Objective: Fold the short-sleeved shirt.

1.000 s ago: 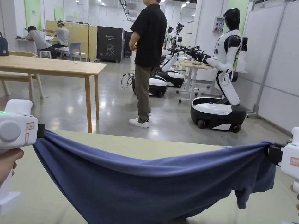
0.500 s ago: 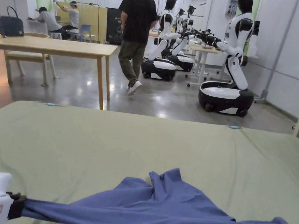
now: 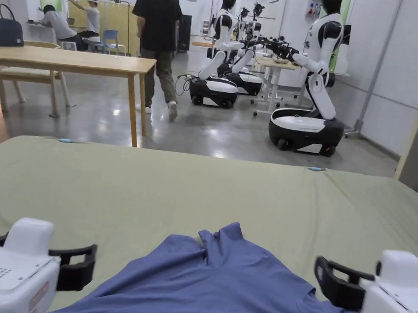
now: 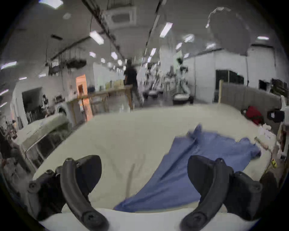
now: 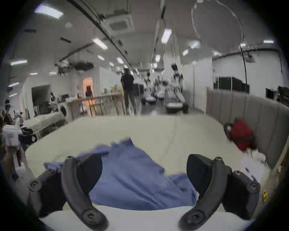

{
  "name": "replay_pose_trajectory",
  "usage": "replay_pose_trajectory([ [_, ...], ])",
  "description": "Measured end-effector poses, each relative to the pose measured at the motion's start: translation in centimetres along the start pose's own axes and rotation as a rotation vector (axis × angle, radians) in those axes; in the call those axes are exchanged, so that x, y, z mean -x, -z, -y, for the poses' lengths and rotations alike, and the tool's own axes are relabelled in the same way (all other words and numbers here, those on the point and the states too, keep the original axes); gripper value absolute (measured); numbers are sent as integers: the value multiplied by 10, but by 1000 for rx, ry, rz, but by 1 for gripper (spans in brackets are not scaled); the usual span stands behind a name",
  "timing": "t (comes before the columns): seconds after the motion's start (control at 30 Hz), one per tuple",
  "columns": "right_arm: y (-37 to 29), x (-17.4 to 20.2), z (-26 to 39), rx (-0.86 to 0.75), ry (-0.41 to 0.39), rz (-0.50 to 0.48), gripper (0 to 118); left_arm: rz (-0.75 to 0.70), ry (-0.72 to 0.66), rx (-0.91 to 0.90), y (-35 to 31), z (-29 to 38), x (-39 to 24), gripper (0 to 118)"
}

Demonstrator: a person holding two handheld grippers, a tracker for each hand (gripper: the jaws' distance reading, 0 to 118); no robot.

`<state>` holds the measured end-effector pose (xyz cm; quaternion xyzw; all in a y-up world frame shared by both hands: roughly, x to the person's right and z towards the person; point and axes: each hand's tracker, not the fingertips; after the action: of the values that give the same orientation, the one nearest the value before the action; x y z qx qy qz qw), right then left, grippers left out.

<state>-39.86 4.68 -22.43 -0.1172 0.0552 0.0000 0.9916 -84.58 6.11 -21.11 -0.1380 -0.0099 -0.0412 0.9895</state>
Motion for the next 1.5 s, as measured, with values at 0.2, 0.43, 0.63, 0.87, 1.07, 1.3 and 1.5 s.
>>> replay_pose_trajectory([
  [0.2, 13, 58, -4, -12, -63, 33, 1, 47, 55, -28, 1, -7, -38, 0],
  [0.43, 14, 61, 3, 21, -73, -84, 1, -7, -44, 85, 1, 28, 30, 0],
  [0.63, 21, 63, 27, 96, -67, -126, 1, -30, -139, 300, -5, 69, 85, 118],
  [0.87, 46, 69, 47, 179, -46, -160, 1, -49, -97, 525, 68, 127, 124, 116],
  [1.07, 65, 57, 51, 230, -61, -142, 1, -68, -102, 571, 103, 164, 131, 35],
  [1.3, 140, 20, 47, 341, -92, -77, 57, -24, -50, 550, 97, 151, 112, 6],
  [1.5, 283, -15, 60, 578, -104, -80, 115, -10, -72, 467, 56, 90, 78, 6],
])
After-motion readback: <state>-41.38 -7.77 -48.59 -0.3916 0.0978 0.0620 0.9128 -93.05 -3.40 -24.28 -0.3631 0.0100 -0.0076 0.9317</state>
